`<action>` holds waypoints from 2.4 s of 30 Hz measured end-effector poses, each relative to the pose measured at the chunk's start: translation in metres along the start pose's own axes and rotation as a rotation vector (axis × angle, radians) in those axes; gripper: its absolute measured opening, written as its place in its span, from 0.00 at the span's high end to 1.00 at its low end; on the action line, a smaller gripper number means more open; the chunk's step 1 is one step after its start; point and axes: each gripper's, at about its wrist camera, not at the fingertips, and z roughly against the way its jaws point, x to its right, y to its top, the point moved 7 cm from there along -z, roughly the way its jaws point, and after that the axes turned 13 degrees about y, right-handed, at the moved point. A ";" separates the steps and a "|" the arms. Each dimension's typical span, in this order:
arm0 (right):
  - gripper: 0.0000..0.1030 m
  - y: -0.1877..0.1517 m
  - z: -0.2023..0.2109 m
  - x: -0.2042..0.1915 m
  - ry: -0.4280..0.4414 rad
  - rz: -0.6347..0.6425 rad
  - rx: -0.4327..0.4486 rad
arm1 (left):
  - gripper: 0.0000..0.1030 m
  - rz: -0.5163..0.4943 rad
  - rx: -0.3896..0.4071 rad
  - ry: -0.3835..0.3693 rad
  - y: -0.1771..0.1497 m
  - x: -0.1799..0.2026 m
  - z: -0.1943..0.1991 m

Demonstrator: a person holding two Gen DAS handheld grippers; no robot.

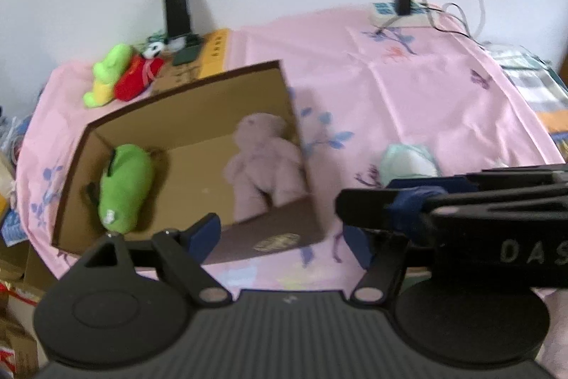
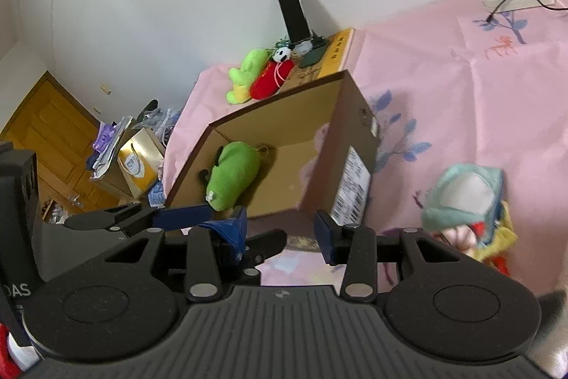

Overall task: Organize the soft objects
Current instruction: 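Move the right gripper to the white fluffy towel and grasp it, then carry the white towel with the right gripper into the box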

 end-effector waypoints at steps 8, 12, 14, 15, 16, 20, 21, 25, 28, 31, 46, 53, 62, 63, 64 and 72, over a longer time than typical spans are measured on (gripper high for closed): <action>0.76 -0.011 0.046 0.026 -0.047 -0.013 0.081 | 0.33 -0.084 -0.016 -0.138 -0.004 0.058 0.001; 0.76 -0.013 0.079 0.046 -0.116 -0.039 0.152 | 0.33 -0.121 -0.001 -0.228 0.000 0.087 0.005; 0.76 -0.014 0.097 0.059 -0.153 -0.065 0.191 | 0.33 -0.134 0.024 -0.295 0.004 0.102 0.011; 0.76 -0.015 0.107 0.066 -0.173 -0.078 0.210 | 0.33 -0.143 0.042 -0.328 0.006 0.110 0.015; 0.76 -0.015 0.118 0.074 -0.201 -0.096 0.231 | 0.33 -0.155 0.062 -0.359 0.008 0.119 0.020; 0.76 -0.022 0.153 0.108 -0.283 -0.190 0.286 | 0.34 -0.211 0.122 -0.486 0.012 0.157 0.037; 0.76 -0.025 0.160 0.116 -0.302 -0.210 0.291 | 0.35 -0.229 0.126 -0.518 0.011 0.167 0.040; 0.75 -0.040 0.180 0.144 -0.364 -0.299 0.286 | 0.38 -0.280 0.119 -0.619 0.004 0.202 0.045; 0.75 -0.054 0.185 0.160 -0.365 -0.378 0.272 | 0.38 -0.323 0.092 -0.640 -0.004 0.226 0.039; 0.75 -0.062 0.185 0.171 -0.332 -0.454 0.272 | 0.37 -0.331 0.020 -0.644 -0.009 0.243 0.020; 0.71 -0.073 0.152 0.199 -0.185 -0.629 0.219 | 0.35 -0.308 -0.114 -0.678 -0.010 0.265 -0.024; 0.74 -0.055 0.153 0.184 -0.216 -0.508 0.215 | 0.36 -0.270 -0.110 -0.717 0.000 0.262 -0.020; 0.75 -0.006 0.165 0.134 -0.218 -0.251 0.267 | 0.30 -0.226 0.030 -0.804 0.042 0.225 0.020; 0.75 0.000 0.165 0.127 -0.214 -0.224 0.271 | 0.30 -0.224 0.055 -0.803 0.047 0.219 0.025; 0.75 0.006 0.164 0.120 -0.209 -0.197 0.277 | 0.30 -0.217 0.081 -0.799 0.052 0.211 0.030; 0.75 0.051 0.121 0.063 -0.145 -0.018 0.270 | 0.30 -0.115 0.225 -0.721 0.082 0.134 0.045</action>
